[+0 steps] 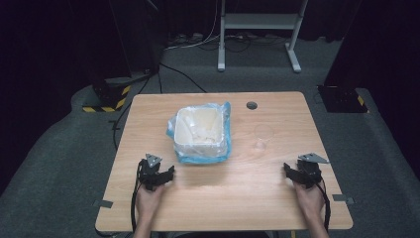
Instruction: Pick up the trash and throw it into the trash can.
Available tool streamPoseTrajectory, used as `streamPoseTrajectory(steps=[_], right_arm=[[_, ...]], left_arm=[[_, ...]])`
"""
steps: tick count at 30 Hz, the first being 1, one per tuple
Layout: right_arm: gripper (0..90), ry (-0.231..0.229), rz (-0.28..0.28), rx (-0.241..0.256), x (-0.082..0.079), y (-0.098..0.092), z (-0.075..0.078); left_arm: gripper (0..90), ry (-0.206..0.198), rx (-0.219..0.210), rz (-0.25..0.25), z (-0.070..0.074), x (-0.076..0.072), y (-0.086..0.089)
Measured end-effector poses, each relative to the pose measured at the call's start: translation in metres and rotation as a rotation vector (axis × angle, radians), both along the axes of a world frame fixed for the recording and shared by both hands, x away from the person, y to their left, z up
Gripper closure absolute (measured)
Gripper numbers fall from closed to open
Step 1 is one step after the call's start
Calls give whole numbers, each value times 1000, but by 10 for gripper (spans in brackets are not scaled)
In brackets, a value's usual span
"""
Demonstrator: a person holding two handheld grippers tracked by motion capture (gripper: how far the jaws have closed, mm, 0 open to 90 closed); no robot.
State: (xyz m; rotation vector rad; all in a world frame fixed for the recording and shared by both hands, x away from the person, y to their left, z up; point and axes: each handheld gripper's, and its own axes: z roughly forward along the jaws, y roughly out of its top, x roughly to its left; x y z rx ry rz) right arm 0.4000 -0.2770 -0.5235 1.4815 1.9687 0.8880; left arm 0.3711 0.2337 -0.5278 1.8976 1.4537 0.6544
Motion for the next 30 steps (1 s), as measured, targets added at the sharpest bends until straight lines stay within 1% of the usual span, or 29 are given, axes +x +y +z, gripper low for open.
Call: streamPoseTrajectory(steps=[23,30], right_arm=[[401,-1,1,-1,0,0,0],[427,4,-1,-1,0,-1,1]], left_arm=[[302,0,0,0,0,0,0],[302,0,0,1,0,0,0]])
